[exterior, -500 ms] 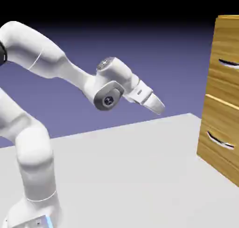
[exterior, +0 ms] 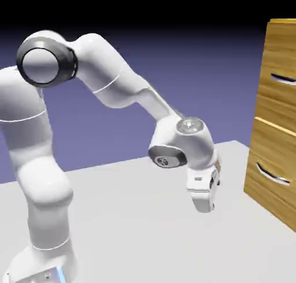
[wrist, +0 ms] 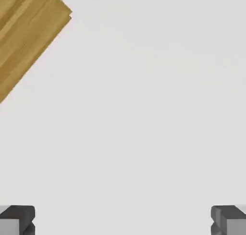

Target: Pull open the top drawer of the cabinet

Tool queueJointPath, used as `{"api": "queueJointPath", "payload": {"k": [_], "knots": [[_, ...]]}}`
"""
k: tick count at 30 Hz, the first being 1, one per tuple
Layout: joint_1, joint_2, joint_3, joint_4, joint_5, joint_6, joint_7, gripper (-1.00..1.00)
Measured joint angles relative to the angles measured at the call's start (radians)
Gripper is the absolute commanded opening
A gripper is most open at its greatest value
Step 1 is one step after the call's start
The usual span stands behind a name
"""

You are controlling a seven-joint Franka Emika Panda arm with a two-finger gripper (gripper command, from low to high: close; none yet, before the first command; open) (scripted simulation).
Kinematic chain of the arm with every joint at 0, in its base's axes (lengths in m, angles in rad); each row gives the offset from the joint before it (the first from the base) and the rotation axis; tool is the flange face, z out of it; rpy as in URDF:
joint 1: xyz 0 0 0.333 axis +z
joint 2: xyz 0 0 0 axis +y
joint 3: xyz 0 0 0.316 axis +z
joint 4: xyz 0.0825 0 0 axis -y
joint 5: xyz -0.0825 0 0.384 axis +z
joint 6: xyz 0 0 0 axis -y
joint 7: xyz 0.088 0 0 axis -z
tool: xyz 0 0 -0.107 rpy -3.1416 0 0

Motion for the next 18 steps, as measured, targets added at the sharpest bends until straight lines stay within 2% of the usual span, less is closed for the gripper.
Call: {"api": "queueJointPath", "payload": {"k": [18], "knots": [[0.291,0.641,-0.569,0.285,0.783,-0.215,0.178,0.0]]}}
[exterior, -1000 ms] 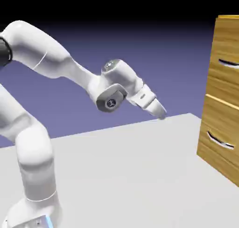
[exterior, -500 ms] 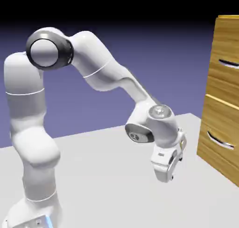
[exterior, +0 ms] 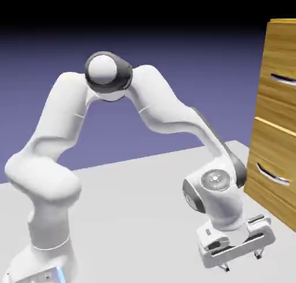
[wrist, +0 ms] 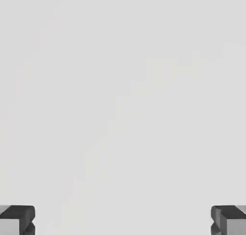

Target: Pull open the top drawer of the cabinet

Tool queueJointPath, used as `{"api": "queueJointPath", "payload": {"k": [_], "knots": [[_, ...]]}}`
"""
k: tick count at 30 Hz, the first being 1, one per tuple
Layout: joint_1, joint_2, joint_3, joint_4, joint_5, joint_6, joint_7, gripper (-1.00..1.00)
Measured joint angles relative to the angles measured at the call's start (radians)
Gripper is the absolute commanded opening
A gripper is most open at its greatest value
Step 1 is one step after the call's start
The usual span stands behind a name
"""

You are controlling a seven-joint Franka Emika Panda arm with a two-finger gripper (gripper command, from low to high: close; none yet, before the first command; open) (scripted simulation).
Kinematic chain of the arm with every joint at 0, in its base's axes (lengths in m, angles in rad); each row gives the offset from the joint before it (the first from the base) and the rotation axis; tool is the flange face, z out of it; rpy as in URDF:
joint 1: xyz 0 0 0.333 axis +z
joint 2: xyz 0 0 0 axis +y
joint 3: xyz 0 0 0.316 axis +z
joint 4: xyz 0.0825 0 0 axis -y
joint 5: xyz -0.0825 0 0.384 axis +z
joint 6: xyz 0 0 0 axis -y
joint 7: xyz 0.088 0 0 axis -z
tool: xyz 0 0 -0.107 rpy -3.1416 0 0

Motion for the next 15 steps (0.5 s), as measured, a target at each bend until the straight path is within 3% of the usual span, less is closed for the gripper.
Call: {"api": "queueJointPath", "payload": {"k": [15], "knots": [[0.243,0.534,-0.474,0.238,0.652,-0.179,0.149,0.0]]}}
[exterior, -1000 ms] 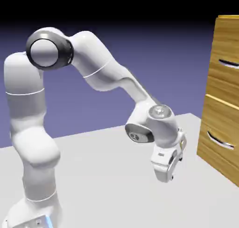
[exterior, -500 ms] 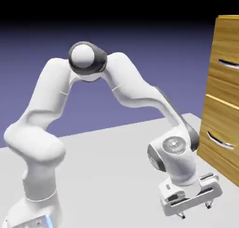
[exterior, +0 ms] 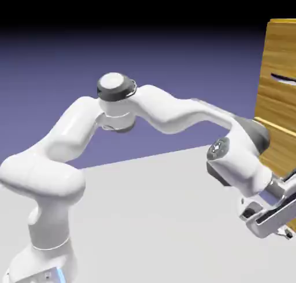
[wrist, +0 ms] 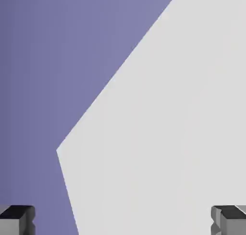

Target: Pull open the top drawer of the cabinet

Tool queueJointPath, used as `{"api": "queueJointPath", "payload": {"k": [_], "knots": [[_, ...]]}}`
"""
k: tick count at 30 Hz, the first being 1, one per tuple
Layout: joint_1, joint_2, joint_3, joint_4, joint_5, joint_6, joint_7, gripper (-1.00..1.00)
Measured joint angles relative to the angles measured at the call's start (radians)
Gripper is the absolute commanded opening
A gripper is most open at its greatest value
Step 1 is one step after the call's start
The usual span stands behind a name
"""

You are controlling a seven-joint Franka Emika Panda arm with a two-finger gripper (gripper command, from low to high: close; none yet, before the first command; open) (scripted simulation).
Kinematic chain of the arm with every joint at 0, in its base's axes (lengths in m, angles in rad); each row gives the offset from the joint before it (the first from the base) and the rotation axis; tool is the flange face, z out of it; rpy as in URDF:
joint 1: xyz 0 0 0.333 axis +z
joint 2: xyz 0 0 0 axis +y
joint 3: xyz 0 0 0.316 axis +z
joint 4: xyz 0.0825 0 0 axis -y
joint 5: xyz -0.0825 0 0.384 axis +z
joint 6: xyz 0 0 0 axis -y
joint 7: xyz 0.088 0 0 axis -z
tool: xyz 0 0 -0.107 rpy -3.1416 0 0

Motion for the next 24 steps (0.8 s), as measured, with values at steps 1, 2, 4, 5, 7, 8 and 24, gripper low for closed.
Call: {"api": "queueJointPath", "payload": {"k": [1,2,4,5,7,8,24], "knots": [[0.016,0.036,-0.032,0.016,0.043,-0.012,0.01,0.0],[0.032,0.071,-0.063,0.032,0.087,-0.024,0.02,0.0],[0.065,0.142,-0.126,0.063,0.174,-0.048,0.04,0.0],[0.081,0.178,-0.158,0.079,0.217,-0.06,0.05,0.0],[0.114,0.249,-0.221,0.111,0.304,-0.084,0.069,0.0],[0.13,0.285,-0.253,0.127,0.348,-0.096,0.079,0.0],[0.088,0.458,-0.425,0.444,0.595,-0.069,0.173,-1.0]]}}
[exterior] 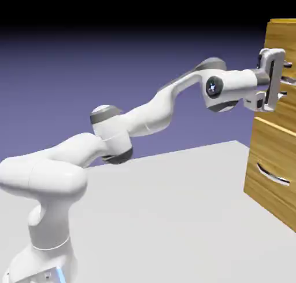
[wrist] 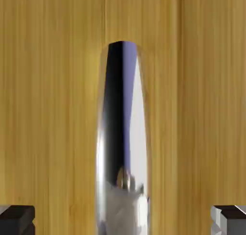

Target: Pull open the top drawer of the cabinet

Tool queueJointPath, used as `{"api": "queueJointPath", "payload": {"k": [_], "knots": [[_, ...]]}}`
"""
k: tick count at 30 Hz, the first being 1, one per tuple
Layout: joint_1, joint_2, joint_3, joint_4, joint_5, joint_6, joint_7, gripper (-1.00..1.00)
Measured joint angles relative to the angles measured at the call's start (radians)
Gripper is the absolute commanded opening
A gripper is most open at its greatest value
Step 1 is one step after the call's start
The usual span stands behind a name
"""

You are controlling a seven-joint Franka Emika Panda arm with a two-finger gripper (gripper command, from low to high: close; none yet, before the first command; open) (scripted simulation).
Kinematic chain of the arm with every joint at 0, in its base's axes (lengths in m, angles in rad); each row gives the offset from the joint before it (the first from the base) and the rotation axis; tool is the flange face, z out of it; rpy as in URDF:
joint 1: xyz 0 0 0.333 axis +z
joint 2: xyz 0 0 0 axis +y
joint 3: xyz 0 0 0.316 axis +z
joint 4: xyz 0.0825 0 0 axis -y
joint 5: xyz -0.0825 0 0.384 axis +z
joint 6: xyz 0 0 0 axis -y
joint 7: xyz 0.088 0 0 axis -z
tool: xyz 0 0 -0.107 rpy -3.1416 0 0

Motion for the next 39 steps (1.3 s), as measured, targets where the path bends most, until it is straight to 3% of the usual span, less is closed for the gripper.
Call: {"api": "queueJointPath", "payload": {"k": [25,32,35,36,39], "knots": [[0.559,0.117,-0.089,-0.906,-0.126,-0.349,-0.116,-1.0],[0.681,-0.133,-0.072,-0.873,-0.186,-0.21,-0.322,-1.0],[0.774,-0.126,-0.123,-0.974,-0.234,-0.218,-0.337,-1.0],[0.777,-0.125,-0.124,-0.977,-0.236,-0.219,-0.337,1.0],[0.809,-0.111,-0.145,-1.013,-0.262,-0.224,-0.332,1.0]]}}
